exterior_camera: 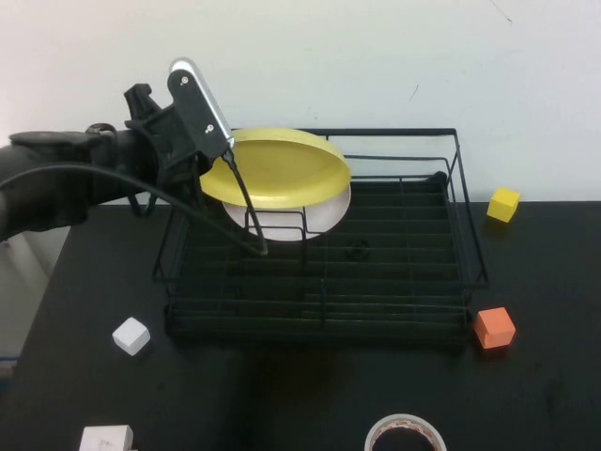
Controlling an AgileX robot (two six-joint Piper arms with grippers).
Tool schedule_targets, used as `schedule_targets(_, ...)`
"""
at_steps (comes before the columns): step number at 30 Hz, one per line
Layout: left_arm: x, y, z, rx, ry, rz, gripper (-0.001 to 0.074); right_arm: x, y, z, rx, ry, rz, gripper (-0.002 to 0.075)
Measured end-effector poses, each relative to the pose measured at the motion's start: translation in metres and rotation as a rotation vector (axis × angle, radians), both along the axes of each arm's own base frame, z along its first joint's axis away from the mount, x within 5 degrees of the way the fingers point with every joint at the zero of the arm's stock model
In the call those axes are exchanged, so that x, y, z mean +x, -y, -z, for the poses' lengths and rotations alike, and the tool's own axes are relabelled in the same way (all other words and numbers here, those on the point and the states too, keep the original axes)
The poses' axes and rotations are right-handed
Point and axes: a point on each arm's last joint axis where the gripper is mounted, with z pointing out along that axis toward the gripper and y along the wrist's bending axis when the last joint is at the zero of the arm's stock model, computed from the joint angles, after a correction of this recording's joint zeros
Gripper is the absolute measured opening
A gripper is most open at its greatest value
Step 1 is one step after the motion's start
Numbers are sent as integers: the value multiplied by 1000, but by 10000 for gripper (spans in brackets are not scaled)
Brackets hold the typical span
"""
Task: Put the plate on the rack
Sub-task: Place the plate on the rack
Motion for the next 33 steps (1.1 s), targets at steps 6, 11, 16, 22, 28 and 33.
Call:
schedule_targets(6, 19, 2, 20, 39, -4, -13, 70, -14, 8, -3, 44, 45, 91, 4)
schedule_targets(11, 24, 4, 34, 75, -10, 20, 70, -23, 12, -5, 81, 66, 124, 3)
schedule_targets(16, 28, 6, 51, 138, -19, 52, 70, -25, 11, -5, 100, 68, 124, 3)
schedule_targets(22, 25, 6, 39, 148, 18, 68, 69, -25, 11, -5, 102, 66, 127, 3)
schedule_targets(28, 20, 5, 18, 164, 85, 88, 69, -25, 11, -5, 106, 63, 133, 2)
schedule_targets(33, 21, 6, 13, 182, 111, 103, 69, -25, 11, -5, 107, 62, 135, 2)
